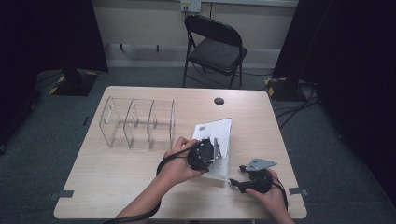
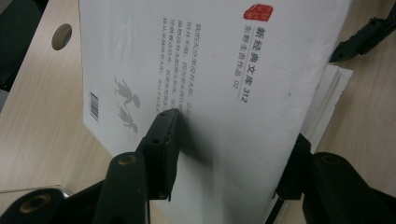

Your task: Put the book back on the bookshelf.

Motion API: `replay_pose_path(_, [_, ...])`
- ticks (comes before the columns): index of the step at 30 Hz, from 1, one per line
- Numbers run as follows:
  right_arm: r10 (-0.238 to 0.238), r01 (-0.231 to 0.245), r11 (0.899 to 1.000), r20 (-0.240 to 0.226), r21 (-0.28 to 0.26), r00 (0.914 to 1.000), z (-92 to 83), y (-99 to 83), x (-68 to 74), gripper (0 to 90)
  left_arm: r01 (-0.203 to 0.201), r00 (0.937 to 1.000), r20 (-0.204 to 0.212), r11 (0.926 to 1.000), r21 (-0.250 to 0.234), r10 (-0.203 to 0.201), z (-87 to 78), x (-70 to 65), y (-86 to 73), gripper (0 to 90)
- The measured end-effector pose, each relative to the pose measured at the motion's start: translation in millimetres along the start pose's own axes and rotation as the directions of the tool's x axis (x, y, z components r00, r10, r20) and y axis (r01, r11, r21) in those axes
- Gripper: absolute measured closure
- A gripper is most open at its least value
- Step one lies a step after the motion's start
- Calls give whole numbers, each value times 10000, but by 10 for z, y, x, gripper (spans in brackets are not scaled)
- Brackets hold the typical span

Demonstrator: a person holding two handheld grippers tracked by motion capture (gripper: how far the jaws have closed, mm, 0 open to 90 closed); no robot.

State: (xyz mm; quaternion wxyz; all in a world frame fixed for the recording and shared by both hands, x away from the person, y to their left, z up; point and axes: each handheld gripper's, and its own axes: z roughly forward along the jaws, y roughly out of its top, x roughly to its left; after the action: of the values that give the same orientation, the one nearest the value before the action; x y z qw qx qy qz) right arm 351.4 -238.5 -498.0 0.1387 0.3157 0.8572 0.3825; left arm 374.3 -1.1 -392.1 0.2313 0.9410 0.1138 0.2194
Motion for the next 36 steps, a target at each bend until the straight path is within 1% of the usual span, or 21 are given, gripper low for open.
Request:
replay_pose_path(2, [-55,55,10000,-8,-22,10000,4,0,0,289,-8,10000,71,10000,83,8,-18,13,20,514])
replay_pose_path(5, [-81,81,9999,18,-91,10000,23,3,-1,273,117,9997,208,9998,166,-120,-41,14,57,516])
replay_pose_path(6, [-83,83,9999,19,-85,10000,34,12,0,268,62,9998,202,9998,181,-65,-47,18,67,517])
replay_pose_path(8, [-130,131,9999,37,-91,9999,49,28,6,264,83,9997,225,9997,222,-88,-58,17,87,518])
replay_pose_path(10, [-299,300,9995,86,-137,9995,73,48,17,261,117,9995,280,9996,239,-124,-66,14,103,519])
replay_pose_path(13, [-462,465,9988,143,-177,9988,94,69,39,264,175,9995,248,9995,268,-182,-73,7,119,520])
replay_pose_path(14, [-616,619,9978,137,-241,9980,105,79,46,271,244,9992,304,9993,285,-252,-75,1,128,520])
replay_pose_path(17, [-866,874,9956,229,-339,9960,125,101,62,283,244,9992,320,9991,360,-255,-81,-10,141,520])
replay_pose_path(18, [-866,874,9956,229,-339,9960,125,101,62,283,244,9992,320,9991,360,-255,-81,-10,141,519])
replay_pose_path(19, [-966,978,9943,280,-425,9949,138,114,66,287,192,9995,261,9989,425,-204,-84,-16,151,519])
replay_pose_path(21, [-1035,1051,9929,325,-549,9941,142,129,63,292,259,9990,353,9987,428,-274,-86,-21,162,519])
replay_pose_path(25, [-1215,1240,9905,429,-599,9917,142,145,69,300,220,9990,384,9982,549,-241,-102,-15,188,520])
replay_pose_path(26, [-1355,1387,9882,509,-654,9895,139,149,69,299,225,9988,415,9983,545,-248,-105,-12,190,521])
replay_pose_path(28, [-1459,1495,9862,530,-714,9879,127,163,75,301,210,9989,413,9980,588,-235,-110,-10,195,522])
replay_pose_path(30, [-1791,1845,9798,727,-767,9811,107,183,94,302,184,9988,429,9973,714,-215,-117,-13,212,522])
replay_pose_path(31, [-1995,2056,9757,812,-754,9765,99,196,104,302,89,9992,375,9971,755,-118,-120,-9,222,522])
replay_pose_path(32, [-2136,2208,9725,934,-738,9724,89,208,115,307,89,9992,375,9971,755,-118,-120,-9,222,523])
replay_pose_path(33, [-2215,2285,9708,926,-733,9707,78,221,122,314,217,9990,383,9968,774,-247,-118,-15,237,523])
replay_pose_path(34, [-2215,2285,9708,926,-733,9707,78,221,122,314,217,9990,383,9968,774,-247,-118,-15,237,525])
replay_pose_path(35, [-2370,2454,9665,1060,-751,9657,62,246,127,315,130,9994,300,9963,845,-156,-124,-11,252,526])
replay_pose_path(36, [-2370,2454,9665,1060,-751,9657,62,246,127,315,179,9993,314,9955,928,-208,-126,-11,264,526])
